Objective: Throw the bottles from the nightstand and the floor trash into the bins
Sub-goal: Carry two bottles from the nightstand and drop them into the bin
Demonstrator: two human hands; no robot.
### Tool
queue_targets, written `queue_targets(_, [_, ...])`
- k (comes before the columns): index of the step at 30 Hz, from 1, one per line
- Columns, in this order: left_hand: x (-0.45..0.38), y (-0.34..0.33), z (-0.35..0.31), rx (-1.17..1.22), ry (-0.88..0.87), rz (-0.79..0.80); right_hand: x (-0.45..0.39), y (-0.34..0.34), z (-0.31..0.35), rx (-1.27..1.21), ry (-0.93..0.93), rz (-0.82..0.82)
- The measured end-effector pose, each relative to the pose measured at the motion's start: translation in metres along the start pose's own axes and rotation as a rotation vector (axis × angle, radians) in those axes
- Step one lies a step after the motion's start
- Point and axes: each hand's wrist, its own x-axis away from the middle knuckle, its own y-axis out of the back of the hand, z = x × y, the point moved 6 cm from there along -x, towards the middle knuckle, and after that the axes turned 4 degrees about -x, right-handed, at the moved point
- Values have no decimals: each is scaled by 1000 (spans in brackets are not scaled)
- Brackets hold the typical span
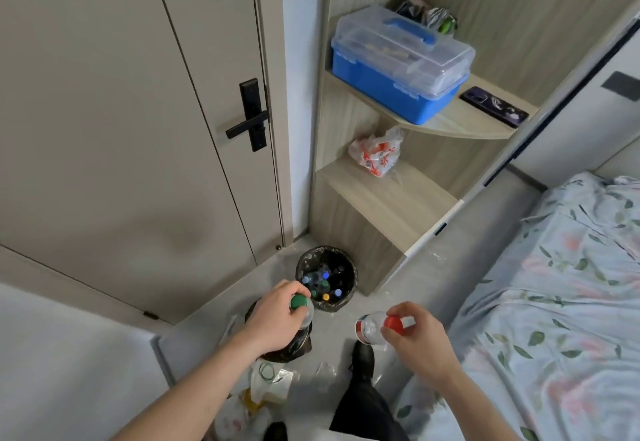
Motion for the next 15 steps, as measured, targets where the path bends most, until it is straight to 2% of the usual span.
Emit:
queue_targets(4, [-52, -17, -4, -5, 62, -4, -65, 11, -7, 31, 6, 92])
queue_targets(10, [-127, -56, -26, 12, 250, -10, -173, 36, -23, 147, 18, 260])
queue_targets(15, [-170, -84, -31, 73, 362, 15, -240, 28, -30, 270, 35, 358])
